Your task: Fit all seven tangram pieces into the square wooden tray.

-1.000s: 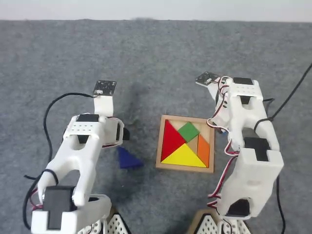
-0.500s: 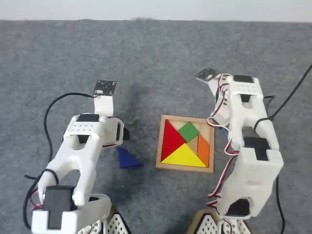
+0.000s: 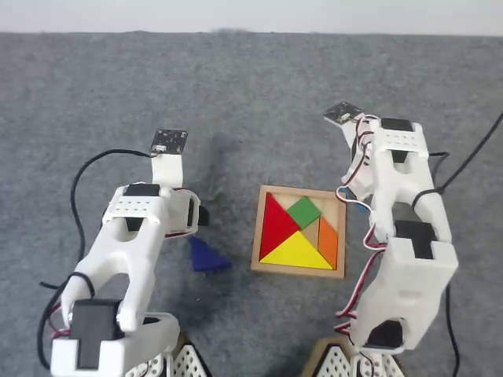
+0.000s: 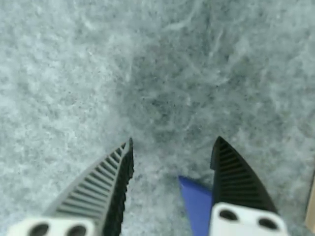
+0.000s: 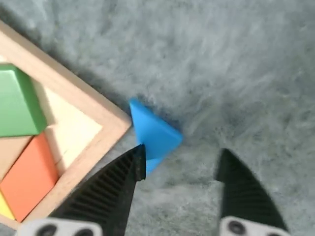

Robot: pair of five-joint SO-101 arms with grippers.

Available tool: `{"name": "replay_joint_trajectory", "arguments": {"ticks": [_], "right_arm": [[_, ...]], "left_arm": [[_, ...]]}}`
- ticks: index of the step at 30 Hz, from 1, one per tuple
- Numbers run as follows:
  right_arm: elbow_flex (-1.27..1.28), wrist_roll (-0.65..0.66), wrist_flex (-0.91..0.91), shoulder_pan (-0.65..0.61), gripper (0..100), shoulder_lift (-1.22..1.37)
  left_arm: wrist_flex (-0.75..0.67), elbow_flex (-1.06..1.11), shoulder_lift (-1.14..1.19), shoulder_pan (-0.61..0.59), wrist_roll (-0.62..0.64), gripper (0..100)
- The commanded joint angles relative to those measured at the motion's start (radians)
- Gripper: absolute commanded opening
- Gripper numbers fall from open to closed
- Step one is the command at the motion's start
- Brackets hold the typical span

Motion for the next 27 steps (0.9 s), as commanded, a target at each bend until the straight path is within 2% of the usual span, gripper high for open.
{"name": "replay_joint_trajectory", "arguments": {"ticks": [1, 19, 23, 27], "right_arm": [[-0.054, 0.021, -0.018, -0.013, 31.2, -0.012], [-0.052, 0.025, -0.076, -0.051, 30.5, 0.090], [-0.049, 0.089, -0.085, -0.058, 22.6, 0.097], [-0.048, 0.092, -0.076, -0.050, 15.5, 0.096]], "left_arm": [[-0.026, -0.005, -0.040, -0.003, 0.005, 25], [-0.026, -0.005, -0.040, -0.003, 0.005, 25], [-0.026, -0.005, -0.040, -0.003, 0.005, 25], [-0.026, -0.005, -0.040, -0.003, 0.005, 25]]}}
